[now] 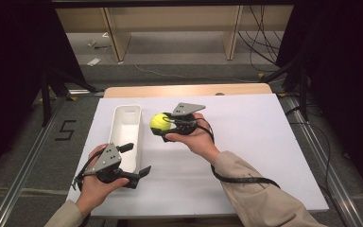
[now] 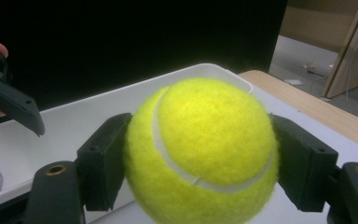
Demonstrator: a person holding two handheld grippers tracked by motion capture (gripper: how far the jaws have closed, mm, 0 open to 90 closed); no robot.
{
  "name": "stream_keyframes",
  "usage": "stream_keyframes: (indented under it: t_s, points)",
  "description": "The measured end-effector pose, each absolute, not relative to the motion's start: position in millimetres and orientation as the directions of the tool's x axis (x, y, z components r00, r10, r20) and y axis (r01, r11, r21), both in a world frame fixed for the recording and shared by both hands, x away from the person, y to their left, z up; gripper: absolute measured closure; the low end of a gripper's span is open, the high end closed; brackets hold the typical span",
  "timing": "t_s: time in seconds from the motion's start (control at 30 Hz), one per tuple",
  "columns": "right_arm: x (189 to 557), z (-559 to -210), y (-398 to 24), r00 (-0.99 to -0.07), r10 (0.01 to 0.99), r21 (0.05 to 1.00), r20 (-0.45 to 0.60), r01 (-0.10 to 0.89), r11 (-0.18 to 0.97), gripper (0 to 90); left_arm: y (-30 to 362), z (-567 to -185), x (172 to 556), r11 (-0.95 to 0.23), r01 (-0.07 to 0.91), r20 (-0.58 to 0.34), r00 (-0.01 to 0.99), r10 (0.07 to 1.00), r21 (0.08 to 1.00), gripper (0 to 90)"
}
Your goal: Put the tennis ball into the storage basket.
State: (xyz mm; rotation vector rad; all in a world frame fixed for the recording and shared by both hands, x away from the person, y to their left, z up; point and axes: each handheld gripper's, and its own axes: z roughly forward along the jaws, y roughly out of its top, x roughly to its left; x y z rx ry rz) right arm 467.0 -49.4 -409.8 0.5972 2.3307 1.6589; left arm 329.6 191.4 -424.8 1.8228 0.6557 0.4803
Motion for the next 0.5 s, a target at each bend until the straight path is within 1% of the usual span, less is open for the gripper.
stream_keyframes:
  t_s: [0.5]
  points:
    - [469,-408,-38,-0.9,0.432,0.945,0.059,0.19,0.267,27.3,192,-424,329,-0.258,0.202,0.012,0.765,0.643,0.945,2.5]
